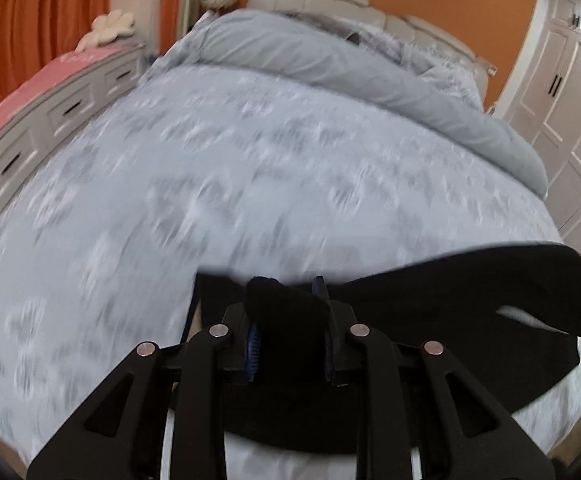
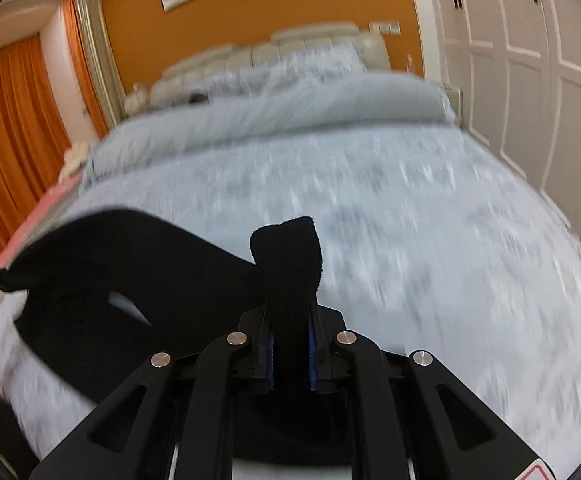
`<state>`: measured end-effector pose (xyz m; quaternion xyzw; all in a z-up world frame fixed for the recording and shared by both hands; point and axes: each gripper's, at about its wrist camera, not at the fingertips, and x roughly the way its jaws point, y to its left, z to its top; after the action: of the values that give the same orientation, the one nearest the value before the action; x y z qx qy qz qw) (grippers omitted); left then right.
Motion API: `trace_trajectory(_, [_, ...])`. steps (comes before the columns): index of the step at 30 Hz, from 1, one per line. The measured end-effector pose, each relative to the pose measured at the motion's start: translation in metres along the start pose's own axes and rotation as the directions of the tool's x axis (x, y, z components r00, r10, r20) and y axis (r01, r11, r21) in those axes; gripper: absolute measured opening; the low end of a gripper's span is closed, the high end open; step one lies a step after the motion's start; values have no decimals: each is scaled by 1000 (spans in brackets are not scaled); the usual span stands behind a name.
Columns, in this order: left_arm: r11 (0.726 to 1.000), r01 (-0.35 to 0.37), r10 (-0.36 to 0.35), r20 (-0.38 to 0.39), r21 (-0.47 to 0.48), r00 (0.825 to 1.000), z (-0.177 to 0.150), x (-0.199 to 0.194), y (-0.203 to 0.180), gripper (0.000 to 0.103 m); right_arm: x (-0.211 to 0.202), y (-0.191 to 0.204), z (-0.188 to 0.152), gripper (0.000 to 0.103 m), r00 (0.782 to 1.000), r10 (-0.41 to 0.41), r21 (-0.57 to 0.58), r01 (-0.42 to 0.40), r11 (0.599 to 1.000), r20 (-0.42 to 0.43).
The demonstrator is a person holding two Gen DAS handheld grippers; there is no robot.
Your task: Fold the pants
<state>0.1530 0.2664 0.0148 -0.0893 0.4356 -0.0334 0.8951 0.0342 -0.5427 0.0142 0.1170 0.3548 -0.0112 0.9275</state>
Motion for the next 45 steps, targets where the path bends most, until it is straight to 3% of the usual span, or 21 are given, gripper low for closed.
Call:
trace_trajectory(6, [995,-96,92,-110,-34,990,-81,22,36,38,16,-24,-99,23,971,-89,16,95,995,-222])
trace_trajectory(8, [990,-48,36,-90,-135,995,-93,10,47,50,10,-27,-111,25,969,-112,35,122,992,-218])
trace_trajectory(9, [982,0,-14,-73,-188,997,-96,2,51,56,-1,-28,-113,36,976,-111,68,126,990,-187])
trace_trajectory(10, [965,63,-74,-35,-253,997,-98,-12,53,70,-17,-30,-115,50,982,-118,97,133,986,-147])
trace_trajectory(12, [939,115,-122,-1,-324,993,-105,-23,53,94,-38,-26,-116,57,988,-133,122,141,982,-72])
trace_trajectory(14, [908,128,-154,-35,-399,987,-116,-17,51,97,-51,-20,-116,57,994,-106,142,109,984,-31])
trace_trajectory(19, [760,166,-304,-118,-629,945,-133,30,51,96,-55,7,-121,57,998,-62,152,64,986,-19])
trace_trajectory(21, [717,177,-322,-95,-674,942,-124,37,56,79,-53,18,-123,57,998,-56,146,60,988,-29])
trace_trajectory(23, [710,193,-354,-105,-677,929,-107,42,61,21,-52,26,-124,57,999,-45,146,49,988,-28])
trace_trajectory(24, [703,209,-371,-100,-680,923,-96,41,64,14,-52,30,-122,57,999,-46,147,49,988,-21])
trace_trajectory(27, [712,229,-381,-91,-663,920,-75,18,68,23,-52,37,-122,57,1000,-27,167,29,986,-11])
trace_trajectory(29, [723,209,-365,-107,-658,925,-78,-1,69,64,-53,42,-123,57,1000,-21,168,22,986,-6])
trace_trajectory(32, [731,176,-341,-131,-660,931,-99,-13,70,80,-51,51,-128,57,1000,-14,165,14,986,0])
trace_trajectory(36, [632,170,-436,-166,-756,884,-131,20,85,80,-42,61,-131,57,1000,2,166,0,986,-11])
trace_trajectory(37, [607,172,-448,-155,-776,881,-132,30,86,80,-40,64,-131,57,1000,12,165,-9,986,-20])
trace_trajectory(39, [570,225,-488,-105,-790,867,-124,52,87,58,-39,70,-132,57,1000,11,154,-6,988,-27])
trace_trajectory(40, [568,231,-496,-104,-790,862,-121,59,87,26,-40,72,-132,57,1000,8,149,-4,989,-29])
trace_trajectory(41, [577,217,-489,-120,-787,864,-114,64,87,10,-42,72,-133,57,1000,4,148,1,989,-30])
trace_trajectory(42, [586,226,-483,-112,-778,869,-99,63,85,9,-45,71,-133,57,1000,-7,153,12,988,-27])
trace_trajectory(44, [653,310,-458,-34,-691,888,-64,35,78,6,-54,66,-133,57,1000,-24,164,26,986,-14])
trace_trajectory(45, [723,346,-415,25,-598,909,-37,7,71,6,-60,61,-133,57,999,-45,170,46,984,-8])
